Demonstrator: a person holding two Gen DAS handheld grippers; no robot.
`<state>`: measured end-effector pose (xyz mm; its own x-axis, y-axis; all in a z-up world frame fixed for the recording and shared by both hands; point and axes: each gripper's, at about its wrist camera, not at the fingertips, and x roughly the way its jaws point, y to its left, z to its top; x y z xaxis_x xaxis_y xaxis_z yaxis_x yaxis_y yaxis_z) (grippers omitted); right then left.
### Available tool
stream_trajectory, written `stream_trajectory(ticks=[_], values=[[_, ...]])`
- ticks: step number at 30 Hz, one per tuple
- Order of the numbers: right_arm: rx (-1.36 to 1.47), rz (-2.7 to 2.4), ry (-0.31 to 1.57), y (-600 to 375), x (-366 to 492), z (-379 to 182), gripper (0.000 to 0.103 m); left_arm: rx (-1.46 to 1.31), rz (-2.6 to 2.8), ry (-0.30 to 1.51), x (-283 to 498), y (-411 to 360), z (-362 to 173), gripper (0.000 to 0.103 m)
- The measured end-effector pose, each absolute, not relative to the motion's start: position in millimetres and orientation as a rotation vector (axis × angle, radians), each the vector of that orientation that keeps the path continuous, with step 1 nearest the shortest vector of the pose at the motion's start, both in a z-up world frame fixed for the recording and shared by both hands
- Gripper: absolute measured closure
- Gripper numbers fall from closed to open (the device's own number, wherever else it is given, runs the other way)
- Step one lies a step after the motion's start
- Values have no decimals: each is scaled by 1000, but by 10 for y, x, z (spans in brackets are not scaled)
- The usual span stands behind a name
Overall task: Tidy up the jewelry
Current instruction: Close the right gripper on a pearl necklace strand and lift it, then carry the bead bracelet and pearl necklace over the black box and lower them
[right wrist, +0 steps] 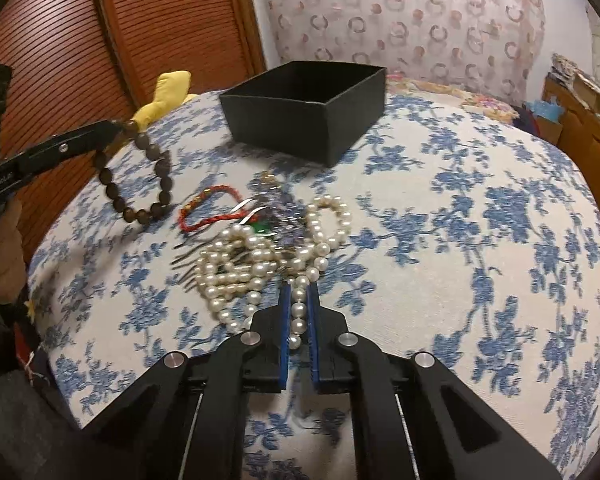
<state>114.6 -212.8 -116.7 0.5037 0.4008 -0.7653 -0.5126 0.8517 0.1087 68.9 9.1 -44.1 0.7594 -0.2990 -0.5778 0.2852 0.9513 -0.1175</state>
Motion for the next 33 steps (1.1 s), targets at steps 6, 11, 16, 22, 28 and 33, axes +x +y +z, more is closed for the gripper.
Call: stream_trajectory(ticks=[6,11,16,22,28,33], values=[[-206,549,880,-2065,1149,-1164,94,-18,-324,635,696,63,-483,91],[-199,554,840,-2088,1115,-1067,94,-17,-325,634,703,60,-481,91],[-195,571,752,-2122,1042,-729,94,-25,-328,610,731,68,-405,91],[-206,571,677,-2129,1020,-396,94,-26,-332,583,759,74,-280,91],[-217,568,608,-2134,996,-97,94,-27,-339,561,812,72,-126,91],[-226,563,566,-2135,1057,99,94,-26,-342,549,904,55,-43,91]])
